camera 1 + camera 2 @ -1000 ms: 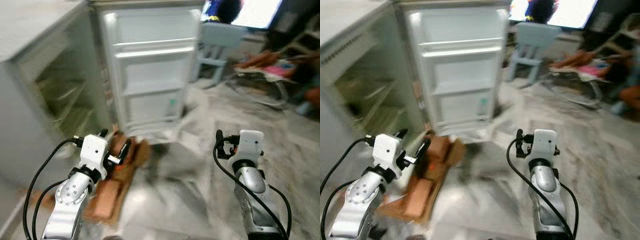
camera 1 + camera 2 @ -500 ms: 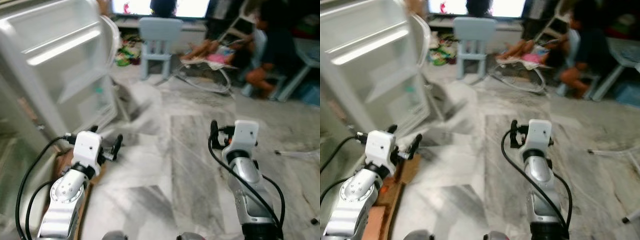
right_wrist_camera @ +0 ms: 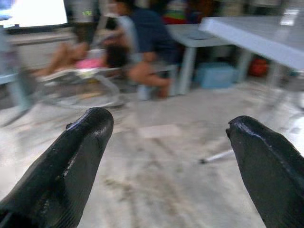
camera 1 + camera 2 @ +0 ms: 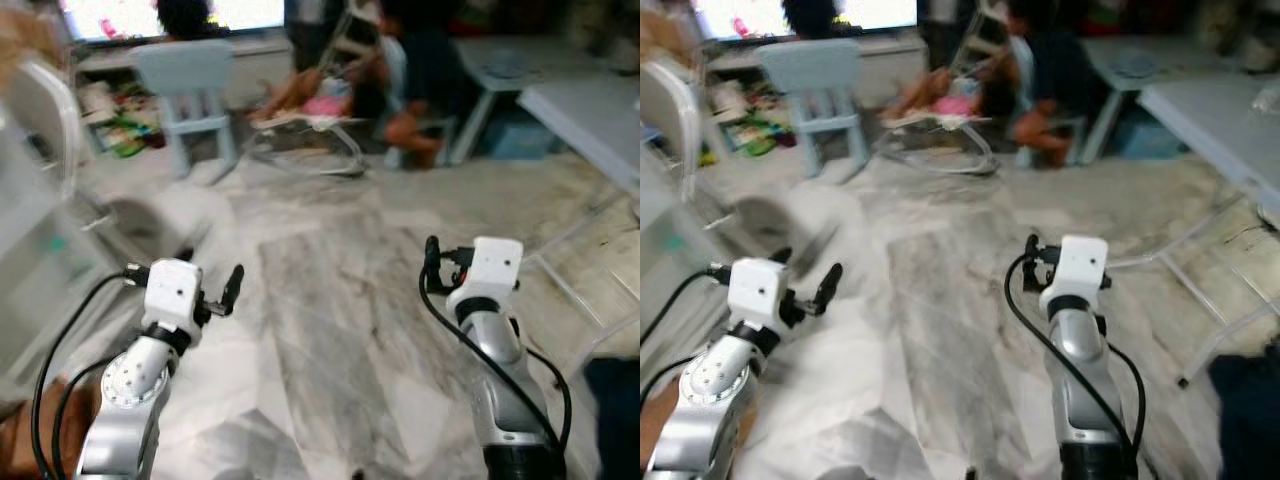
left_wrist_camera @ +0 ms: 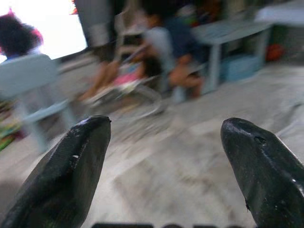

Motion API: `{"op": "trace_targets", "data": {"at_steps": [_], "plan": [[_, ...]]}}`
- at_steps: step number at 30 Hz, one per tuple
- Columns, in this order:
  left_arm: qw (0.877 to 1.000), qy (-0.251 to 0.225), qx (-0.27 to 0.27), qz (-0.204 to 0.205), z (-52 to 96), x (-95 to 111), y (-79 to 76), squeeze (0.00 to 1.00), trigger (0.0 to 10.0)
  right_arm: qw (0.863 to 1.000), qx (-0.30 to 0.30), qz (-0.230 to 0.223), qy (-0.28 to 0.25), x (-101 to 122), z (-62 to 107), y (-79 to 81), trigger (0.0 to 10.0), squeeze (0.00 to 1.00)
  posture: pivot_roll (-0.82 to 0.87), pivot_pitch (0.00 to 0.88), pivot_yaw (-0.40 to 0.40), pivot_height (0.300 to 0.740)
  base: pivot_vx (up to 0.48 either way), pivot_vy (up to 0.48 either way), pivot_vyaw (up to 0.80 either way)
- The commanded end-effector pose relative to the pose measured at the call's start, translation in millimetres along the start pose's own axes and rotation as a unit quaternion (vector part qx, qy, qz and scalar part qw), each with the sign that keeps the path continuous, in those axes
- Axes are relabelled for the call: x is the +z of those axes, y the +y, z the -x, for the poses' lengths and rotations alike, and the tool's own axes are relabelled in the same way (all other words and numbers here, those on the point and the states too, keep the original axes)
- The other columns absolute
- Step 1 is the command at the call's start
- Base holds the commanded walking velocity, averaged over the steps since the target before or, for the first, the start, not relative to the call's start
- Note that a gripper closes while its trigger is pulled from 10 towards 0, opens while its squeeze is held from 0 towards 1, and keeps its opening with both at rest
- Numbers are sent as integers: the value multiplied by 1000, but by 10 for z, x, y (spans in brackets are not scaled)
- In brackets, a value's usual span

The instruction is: Restocking fridge

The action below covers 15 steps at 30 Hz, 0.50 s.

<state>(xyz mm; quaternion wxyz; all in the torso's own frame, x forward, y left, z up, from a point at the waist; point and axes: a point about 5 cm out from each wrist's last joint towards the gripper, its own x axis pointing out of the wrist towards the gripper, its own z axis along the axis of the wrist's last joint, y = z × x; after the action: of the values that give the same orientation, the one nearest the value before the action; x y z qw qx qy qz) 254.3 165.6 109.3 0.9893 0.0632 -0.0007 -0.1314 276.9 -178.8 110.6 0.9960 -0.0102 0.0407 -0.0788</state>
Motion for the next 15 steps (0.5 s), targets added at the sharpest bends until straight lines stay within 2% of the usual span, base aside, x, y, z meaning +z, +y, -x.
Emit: {"op": "trace_targets", "data": {"at_steps": [1, 6, 9, 15], "plan": [[1000, -3, -16, 7, -56, -1, -80, 0, 10000, 1000, -13, 2, -7, 28, -9, -39, 10000, 0, 41, 43, -32, 740, 480, 0, -800], [1000, 5, -8, 29, -80, -66, -111, 0, 10000, 1000, -11, 0, 0, -44, 2, -20, 10000, 0, 29, 43, -11, 740, 480, 0, -800], [999, 11, -27, 21, -87, -113, -184, 0, 10000, 1000, -8, 0, 3, -79, 7, -3, 10000, 0, 29, 36, -12, 740, 480, 0, -800], [999, -23, -31, 17, -216, 66, -232, 0, 10000, 1000, -15, 1, -16, 17, -59, -31, 10000, 0, 27, 42, -16, 740, 480, 0, -800]]}}
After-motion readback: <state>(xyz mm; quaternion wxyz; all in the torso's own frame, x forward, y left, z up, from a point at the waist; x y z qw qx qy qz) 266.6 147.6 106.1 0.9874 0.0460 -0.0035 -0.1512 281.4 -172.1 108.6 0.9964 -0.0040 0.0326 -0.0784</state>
